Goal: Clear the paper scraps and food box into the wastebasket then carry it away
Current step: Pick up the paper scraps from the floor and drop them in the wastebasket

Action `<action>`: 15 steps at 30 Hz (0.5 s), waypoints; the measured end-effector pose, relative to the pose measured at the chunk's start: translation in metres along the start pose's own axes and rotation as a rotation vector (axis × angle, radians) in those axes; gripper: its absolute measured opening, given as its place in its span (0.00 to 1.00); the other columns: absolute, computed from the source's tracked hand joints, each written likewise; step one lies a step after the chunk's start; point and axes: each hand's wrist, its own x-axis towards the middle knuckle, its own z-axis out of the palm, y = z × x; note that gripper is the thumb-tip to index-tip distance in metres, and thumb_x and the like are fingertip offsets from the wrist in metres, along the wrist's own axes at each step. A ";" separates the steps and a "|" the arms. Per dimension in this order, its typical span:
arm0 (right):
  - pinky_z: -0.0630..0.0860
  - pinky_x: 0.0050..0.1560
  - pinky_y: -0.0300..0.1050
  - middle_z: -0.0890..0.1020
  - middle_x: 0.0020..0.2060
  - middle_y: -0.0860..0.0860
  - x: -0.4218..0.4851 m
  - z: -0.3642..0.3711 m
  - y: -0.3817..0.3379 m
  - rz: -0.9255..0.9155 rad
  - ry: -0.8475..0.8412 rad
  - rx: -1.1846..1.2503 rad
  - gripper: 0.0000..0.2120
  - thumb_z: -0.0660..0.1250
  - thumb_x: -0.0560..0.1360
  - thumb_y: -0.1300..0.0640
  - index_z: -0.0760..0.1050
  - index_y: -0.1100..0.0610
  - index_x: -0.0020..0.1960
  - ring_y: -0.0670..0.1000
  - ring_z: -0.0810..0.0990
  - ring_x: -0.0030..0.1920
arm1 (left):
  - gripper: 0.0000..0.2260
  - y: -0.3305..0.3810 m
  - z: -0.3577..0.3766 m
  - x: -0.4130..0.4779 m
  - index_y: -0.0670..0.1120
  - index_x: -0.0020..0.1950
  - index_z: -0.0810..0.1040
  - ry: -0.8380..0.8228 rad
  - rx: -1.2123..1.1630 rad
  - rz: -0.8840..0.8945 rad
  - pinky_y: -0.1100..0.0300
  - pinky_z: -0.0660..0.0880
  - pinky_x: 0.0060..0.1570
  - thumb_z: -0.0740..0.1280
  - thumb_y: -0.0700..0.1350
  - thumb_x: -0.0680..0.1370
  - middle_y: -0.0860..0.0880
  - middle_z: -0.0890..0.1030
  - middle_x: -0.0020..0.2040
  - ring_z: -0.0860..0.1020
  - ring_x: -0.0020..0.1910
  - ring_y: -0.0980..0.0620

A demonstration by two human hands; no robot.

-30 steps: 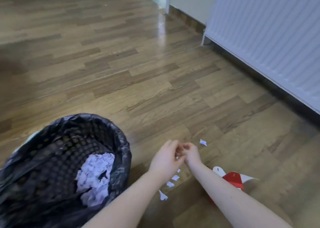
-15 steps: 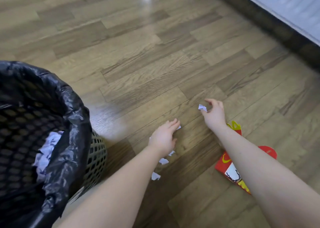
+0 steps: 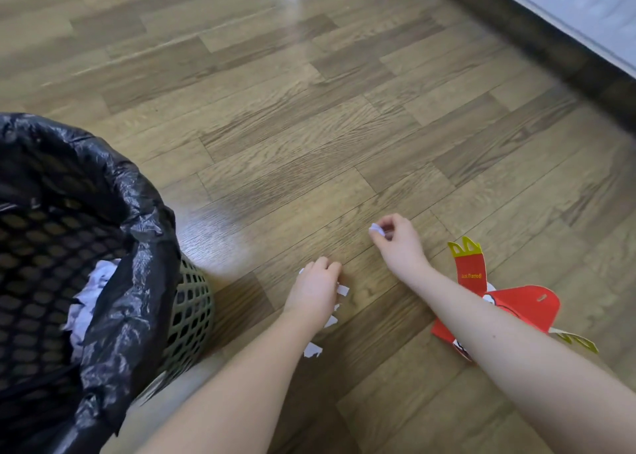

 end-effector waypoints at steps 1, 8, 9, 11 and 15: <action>0.71 0.40 0.34 0.78 0.40 0.53 -0.011 0.003 -0.004 0.002 -0.042 0.072 0.03 0.66 0.72 0.59 0.72 0.54 0.43 0.48 0.75 0.36 | 0.09 0.000 -0.001 0.000 0.43 0.56 0.72 0.037 -0.032 -0.011 0.52 0.72 0.57 0.60 0.36 0.77 0.44 0.74 0.56 0.72 0.57 0.45; 0.71 0.30 0.40 0.78 0.36 0.50 -0.056 0.022 -0.012 0.127 -0.409 0.298 0.10 0.56 0.75 0.65 0.70 0.53 0.44 0.49 0.75 0.32 | 0.09 -0.013 -0.012 -0.015 0.39 0.54 0.71 0.330 -0.234 -0.206 0.52 0.74 0.46 0.54 0.34 0.78 0.44 0.66 0.56 0.74 0.41 0.45; 0.70 0.29 0.38 0.78 0.36 0.50 -0.059 0.024 -0.011 0.138 -0.449 0.270 0.11 0.55 0.75 0.66 0.71 0.53 0.43 0.48 0.74 0.31 | 0.07 -0.016 -0.012 -0.018 0.39 0.52 0.70 0.332 -0.211 -0.207 0.53 0.73 0.44 0.54 0.34 0.77 0.44 0.65 0.54 0.72 0.38 0.46; 0.69 0.28 0.35 0.78 0.40 0.51 -0.064 0.027 -0.009 0.148 -0.484 0.226 0.11 0.55 0.74 0.65 0.70 0.51 0.42 0.48 0.74 0.31 | 0.06 -0.022 -0.011 -0.024 0.39 0.50 0.70 0.318 -0.180 -0.223 0.52 0.73 0.46 0.54 0.35 0.78 0.42 0.67 0.53 0.72 0.39 0.45; 0.72 0.41 0.40 0.76 0.47 0.52 -0.068 0.028 -0.006 0.050 -0.477 0.081 0.09 0.63 0.70 0.63 0.71 0.52 0.47 0.47 0.74 0.38 | 0.10 -0.031 -0.008 -0.030 0.42 0.52 0.68 0.243 -0.201 -0.235 0.47 0.72 0.56 0.61 0.46 0.75 0.42 0.71 0.55 0.72 0.52 0.42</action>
